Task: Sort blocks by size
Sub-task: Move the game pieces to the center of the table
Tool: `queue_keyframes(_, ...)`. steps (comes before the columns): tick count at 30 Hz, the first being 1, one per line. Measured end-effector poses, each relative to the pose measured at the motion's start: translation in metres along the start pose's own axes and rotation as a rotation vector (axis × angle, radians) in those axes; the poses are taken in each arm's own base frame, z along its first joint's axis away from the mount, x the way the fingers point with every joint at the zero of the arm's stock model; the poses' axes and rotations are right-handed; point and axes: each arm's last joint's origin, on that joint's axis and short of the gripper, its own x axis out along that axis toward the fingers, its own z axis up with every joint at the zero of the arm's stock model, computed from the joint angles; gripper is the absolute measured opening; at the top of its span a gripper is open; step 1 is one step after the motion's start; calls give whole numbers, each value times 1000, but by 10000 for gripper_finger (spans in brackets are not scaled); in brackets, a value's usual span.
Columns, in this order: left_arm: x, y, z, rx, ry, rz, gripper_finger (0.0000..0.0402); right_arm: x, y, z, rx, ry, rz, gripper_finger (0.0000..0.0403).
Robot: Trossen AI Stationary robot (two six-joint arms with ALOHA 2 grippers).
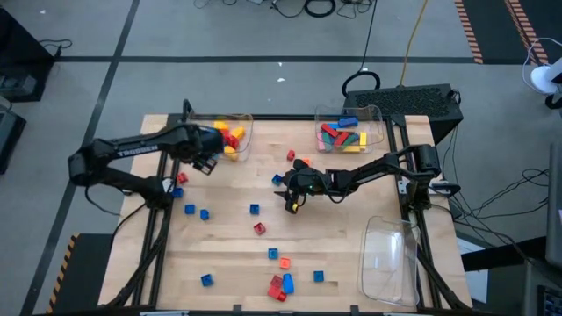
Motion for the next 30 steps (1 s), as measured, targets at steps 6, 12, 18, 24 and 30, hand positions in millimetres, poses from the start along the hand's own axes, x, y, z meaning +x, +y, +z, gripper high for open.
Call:
queue_keyframes(6,17,-11,-20,21,92,0,127,0,2,-1,-3,3,6,208)
queue_keyframes(12,33,-15,-37,-5,140,47,60,0,4,-1,-6,9,15,208)
queue_keyframes(18,45,-16,-46,-39,164,87,17,0,3,-1,-6,12,14,208)
queue_keyframes(24,55,-21,-45,-58,115,61,3,-1,4,-2,-6,12,16,208)
queue_keyframes(30,73,-27,-49,-34,193,133,3,-1,6,-1,-2,7,20,208)
